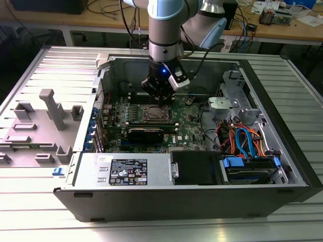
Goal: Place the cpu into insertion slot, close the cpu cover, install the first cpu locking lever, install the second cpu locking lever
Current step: 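Install the first cpu locking lever, then install the second cpu locking lever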
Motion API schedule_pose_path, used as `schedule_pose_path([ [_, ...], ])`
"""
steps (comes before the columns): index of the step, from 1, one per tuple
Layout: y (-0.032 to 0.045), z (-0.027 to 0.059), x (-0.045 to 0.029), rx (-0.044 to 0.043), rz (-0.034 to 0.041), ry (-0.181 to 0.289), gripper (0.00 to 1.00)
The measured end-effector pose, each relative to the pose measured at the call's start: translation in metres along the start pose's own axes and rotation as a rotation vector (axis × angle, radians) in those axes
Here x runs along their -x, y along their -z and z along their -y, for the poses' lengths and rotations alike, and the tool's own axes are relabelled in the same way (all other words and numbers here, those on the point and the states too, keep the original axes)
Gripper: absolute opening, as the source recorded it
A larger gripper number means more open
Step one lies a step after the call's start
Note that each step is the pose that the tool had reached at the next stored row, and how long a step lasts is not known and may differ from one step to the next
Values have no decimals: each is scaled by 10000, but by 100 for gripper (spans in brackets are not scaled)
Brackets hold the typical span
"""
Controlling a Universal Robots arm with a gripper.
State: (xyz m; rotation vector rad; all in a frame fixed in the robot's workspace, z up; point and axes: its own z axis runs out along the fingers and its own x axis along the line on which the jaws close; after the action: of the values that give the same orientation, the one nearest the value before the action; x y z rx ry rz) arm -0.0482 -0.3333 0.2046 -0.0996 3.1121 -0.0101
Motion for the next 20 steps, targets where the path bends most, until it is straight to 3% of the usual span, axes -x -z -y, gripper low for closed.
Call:
schedule_pose_path([
  [20, 25, 13, 30, -3, -4, -84, 11],
])
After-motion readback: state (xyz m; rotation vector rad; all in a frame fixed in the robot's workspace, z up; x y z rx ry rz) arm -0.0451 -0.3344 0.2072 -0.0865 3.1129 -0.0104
